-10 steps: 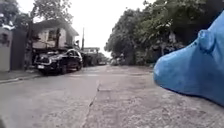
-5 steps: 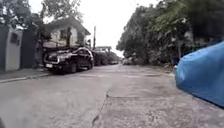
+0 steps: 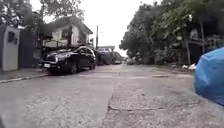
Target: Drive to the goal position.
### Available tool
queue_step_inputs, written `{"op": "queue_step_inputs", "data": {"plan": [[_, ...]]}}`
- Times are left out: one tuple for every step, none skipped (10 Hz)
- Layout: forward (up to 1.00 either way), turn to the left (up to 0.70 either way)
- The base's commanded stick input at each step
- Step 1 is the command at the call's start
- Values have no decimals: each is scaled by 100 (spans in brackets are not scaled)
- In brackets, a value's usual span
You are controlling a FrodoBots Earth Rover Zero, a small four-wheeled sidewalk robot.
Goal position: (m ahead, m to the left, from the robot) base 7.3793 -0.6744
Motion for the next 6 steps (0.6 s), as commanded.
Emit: {"op": "queue_step_inputs", "data": {"plan": [[100, 0], [100, 0], [100, 0], [100, 0], [100, 0], [100, 0]]}}
